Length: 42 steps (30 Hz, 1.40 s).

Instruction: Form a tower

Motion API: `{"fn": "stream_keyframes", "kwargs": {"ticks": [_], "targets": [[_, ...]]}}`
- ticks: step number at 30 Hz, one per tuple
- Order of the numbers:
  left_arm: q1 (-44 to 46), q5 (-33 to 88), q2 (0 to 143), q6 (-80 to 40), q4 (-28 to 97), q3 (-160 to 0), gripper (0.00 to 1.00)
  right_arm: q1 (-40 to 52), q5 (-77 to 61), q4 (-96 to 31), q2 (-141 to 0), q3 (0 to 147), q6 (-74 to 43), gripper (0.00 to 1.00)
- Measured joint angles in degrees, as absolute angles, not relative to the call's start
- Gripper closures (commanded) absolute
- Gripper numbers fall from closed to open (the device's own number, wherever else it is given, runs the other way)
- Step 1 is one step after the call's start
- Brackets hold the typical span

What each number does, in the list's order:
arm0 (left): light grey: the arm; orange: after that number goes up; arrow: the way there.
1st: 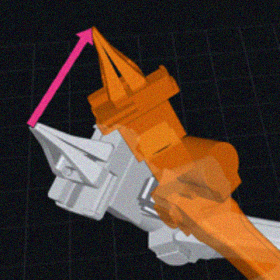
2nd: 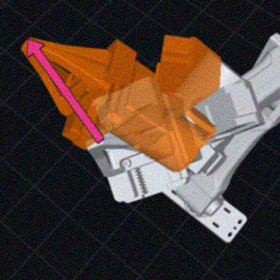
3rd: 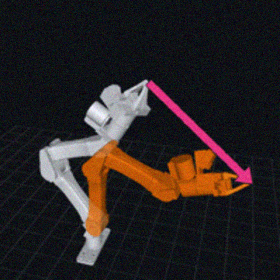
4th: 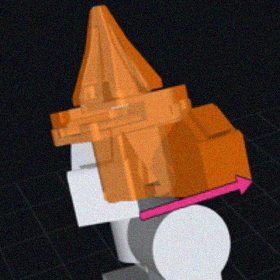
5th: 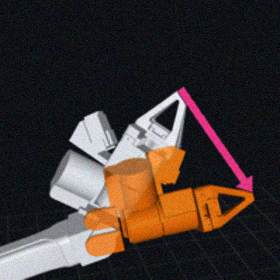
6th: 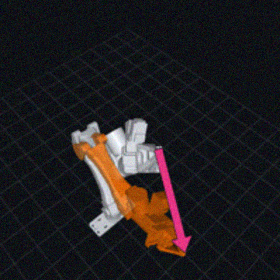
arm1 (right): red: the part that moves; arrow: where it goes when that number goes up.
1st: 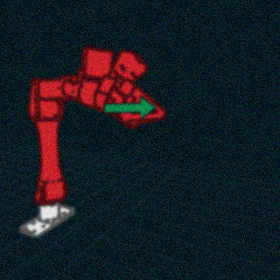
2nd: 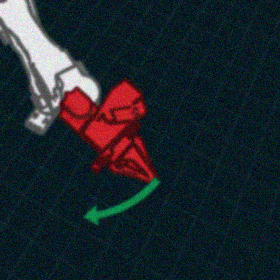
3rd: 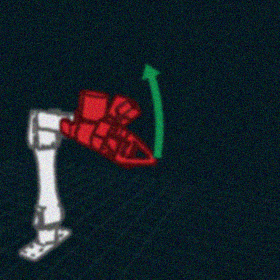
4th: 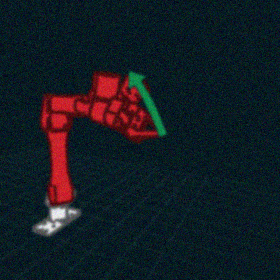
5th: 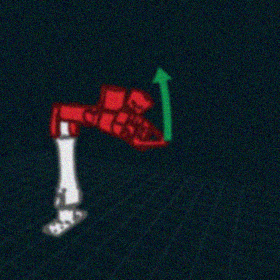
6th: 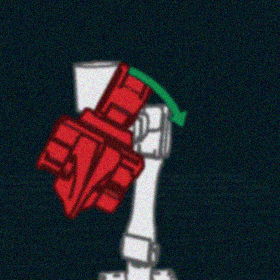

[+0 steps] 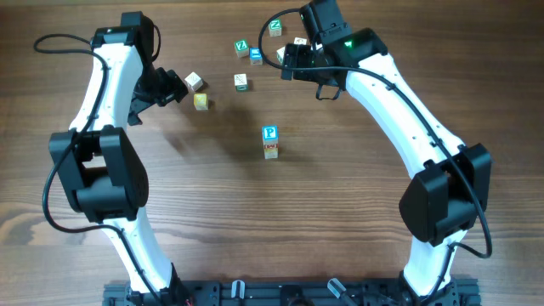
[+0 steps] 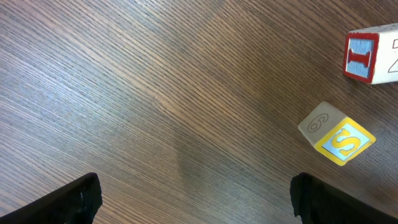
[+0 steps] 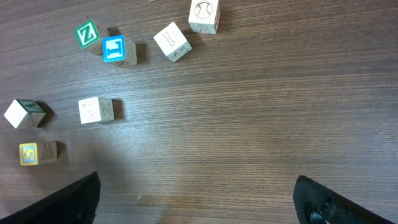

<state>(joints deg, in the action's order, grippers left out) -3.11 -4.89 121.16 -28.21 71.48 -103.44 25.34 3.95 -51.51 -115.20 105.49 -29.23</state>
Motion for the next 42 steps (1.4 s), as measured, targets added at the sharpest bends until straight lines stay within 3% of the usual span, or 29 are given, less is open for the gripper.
{"fn": "stream_keyframes", "kwargs": {"ticks": [18,27,34,37,42], "targets": [[-0.6,-4.9,119.6,-28.2,71.4,-103.2,0.00,25.3,3.9,-51.4,-115.2,105.5,-29.2,0.00],[1.3,-5.1,86.1,-27.7,71.4,-103.0,0.00,25.3,3.9,-51.3,-115.2,105.5,-29.2,0.00],[1.3,-6.2,76.9,-26.8,69.7,-103.0,0.00,25.3,3.9,-51.3,-115.2,105.5,-29.3,0.00],[1.3,-6.2,73.8,-26.6,62.2,-101.1,0.00,25.3,3.9,-51.2,-115.2,105.5,-29.2,0.00],[1.1,-3.1,66.5,-21.6,37.3,-86.1,0.00,25.3,3.9,-51.1,-115.2,105.5,-29.2,0.00]]}}
